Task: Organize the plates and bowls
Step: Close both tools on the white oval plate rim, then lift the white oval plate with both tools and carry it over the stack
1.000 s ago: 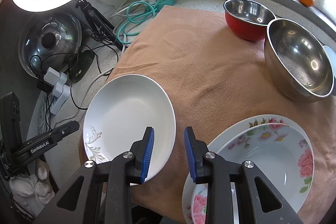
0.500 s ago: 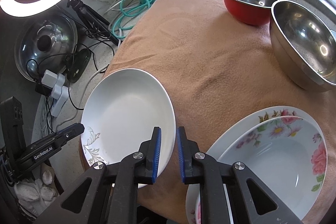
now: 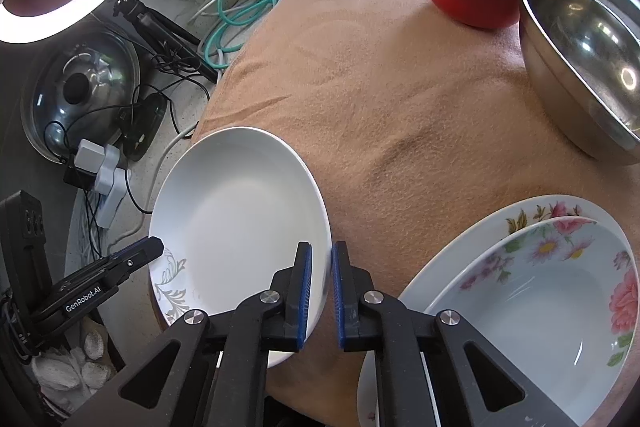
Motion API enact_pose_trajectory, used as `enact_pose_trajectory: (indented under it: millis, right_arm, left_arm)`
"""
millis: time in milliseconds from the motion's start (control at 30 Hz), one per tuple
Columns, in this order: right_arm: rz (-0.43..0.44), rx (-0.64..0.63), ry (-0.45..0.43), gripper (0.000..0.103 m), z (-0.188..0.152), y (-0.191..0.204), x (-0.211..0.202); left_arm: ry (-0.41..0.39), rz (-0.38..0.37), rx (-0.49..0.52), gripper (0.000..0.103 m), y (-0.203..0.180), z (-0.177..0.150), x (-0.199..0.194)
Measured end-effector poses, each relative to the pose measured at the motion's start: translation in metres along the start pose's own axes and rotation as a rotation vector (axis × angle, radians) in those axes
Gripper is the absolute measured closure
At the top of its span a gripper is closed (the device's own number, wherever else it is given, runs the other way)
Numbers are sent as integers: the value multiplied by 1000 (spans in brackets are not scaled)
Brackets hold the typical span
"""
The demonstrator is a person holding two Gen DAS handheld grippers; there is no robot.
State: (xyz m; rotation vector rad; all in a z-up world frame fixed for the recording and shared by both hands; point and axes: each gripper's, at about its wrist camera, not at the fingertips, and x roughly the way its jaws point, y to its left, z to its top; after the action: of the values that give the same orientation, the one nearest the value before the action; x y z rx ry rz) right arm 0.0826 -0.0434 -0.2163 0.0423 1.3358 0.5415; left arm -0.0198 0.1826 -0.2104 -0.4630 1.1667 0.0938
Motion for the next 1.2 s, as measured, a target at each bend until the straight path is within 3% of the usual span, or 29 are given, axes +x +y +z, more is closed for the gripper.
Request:
enact_pose_trajectory:
  millis: [1200]
  right_arm:
    - [6, 17, -4, 97, -1, -1, 0]
  left_arm:
    - [-32, 6, -4, 94, -4, 2, -8]
